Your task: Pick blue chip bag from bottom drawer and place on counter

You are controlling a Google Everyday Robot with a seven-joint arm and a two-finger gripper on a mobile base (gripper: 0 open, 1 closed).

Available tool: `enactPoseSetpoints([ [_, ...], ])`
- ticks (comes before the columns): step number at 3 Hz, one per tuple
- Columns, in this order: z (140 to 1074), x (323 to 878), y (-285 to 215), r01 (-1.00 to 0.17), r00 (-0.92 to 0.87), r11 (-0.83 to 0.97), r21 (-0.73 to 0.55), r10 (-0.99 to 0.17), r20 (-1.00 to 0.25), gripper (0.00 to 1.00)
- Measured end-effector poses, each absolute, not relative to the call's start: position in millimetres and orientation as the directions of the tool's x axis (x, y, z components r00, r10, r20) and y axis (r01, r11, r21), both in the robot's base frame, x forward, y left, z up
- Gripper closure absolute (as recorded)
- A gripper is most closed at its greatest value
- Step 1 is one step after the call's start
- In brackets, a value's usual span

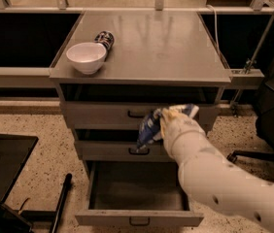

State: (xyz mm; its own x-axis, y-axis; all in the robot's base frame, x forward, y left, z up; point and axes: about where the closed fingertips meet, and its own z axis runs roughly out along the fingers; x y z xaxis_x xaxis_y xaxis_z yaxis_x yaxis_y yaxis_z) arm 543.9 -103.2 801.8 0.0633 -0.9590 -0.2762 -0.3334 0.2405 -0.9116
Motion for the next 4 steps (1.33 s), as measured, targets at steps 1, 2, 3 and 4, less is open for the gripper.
enactPoseSetpoints([
  [1,838,559,-96,-0.28,0.076,0.27,-0.921,-0.95,-0.302,1.0],
  [2,845,562,-96,-0.291,0.074,0.295,-0.91,-0.942,-0.329,1.0],
  [3,877,587,-93,-0.299,0.11,0.35,-0.888,-0.911,-0.396,1.0],
  [4,927,638,-86,-0.286,0.149,0.443,-0.849,-0.855,-0.496,1.0],
])
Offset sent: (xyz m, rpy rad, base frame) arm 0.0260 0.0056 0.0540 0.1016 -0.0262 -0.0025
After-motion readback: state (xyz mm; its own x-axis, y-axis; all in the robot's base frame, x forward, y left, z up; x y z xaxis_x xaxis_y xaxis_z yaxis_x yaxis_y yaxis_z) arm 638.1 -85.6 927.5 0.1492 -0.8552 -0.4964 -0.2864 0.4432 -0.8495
